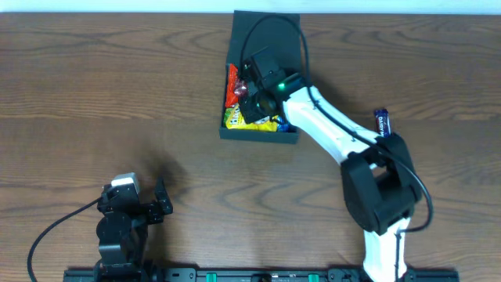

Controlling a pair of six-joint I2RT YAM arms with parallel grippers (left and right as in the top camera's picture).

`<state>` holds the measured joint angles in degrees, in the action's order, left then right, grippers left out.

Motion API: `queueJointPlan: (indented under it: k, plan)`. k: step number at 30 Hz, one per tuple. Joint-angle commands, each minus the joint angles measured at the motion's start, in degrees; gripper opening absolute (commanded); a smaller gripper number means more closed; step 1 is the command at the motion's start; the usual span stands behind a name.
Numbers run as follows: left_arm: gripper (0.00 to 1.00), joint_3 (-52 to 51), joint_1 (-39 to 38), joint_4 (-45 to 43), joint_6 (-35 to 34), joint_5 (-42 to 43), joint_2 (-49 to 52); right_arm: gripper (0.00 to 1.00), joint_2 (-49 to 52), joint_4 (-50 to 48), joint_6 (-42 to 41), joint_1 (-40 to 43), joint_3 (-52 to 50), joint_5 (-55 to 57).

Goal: Pack container
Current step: 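Press the bags down inside the box with the right gripper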

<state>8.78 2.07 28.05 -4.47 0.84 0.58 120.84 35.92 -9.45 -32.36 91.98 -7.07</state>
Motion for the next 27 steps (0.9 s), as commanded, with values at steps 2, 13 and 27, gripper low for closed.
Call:
queueJointPlan:
  k: [2, 13, 27]
  plan:
    - [0.95, -0.96, 0.17, 0.00, 0.44, -0.90, -0.33, 0.01, 4.96, 0.98, 2.25, -1.07, 0.09, -0.44]
    - [0.95, -0.96, 0.17, 0.00, 0.44, -0.90, -0.33, 0.01, -4.57, 0.07, 2.75, -0.57, 2.16, -0.48]
    - [0.95, -0.96, 0.17, 0.00, 0.44, -0.90, -0.33, 0.02, -6.38, -8.57, 2.91, 0.70, 2.01, 4.31]
